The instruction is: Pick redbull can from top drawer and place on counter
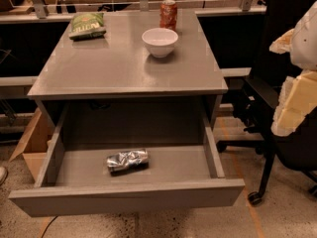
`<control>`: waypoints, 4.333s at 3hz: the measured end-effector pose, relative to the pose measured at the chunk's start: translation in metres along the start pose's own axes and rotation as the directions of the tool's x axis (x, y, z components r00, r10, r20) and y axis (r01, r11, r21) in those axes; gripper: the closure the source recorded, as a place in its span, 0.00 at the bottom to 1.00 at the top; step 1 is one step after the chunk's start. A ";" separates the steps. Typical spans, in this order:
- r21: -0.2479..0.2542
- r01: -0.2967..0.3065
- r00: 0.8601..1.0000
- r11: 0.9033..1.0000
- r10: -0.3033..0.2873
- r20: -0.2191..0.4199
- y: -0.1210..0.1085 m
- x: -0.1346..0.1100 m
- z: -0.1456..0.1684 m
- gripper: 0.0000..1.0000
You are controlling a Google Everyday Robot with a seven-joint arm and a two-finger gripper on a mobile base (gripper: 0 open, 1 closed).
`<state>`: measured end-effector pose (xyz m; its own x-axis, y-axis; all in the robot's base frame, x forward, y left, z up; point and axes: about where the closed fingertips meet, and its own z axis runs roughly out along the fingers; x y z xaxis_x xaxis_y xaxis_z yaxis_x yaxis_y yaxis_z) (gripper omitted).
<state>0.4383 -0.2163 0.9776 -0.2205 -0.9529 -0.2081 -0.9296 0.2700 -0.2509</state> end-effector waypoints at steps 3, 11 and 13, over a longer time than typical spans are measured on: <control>-0.119 0.161 0.987 0.980 -0.161 0.002 0.014 -0.058 0.066 0.00; -0.277 0.347 0.885 0.896 -0.216 0.411 0.074 -0.226 0.317 0.00; -0.214 0.343 0.857 0.915 -0.211 0.471 0.077 -0.264 0.363 0.00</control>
Offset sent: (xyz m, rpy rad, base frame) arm 0.0090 0.0282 -0.0278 -0.0432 0.0688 0.0693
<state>0.5320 0.1059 0.6700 0.1461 -0.8081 -0.5707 -0.9891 -0.1093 -0.0984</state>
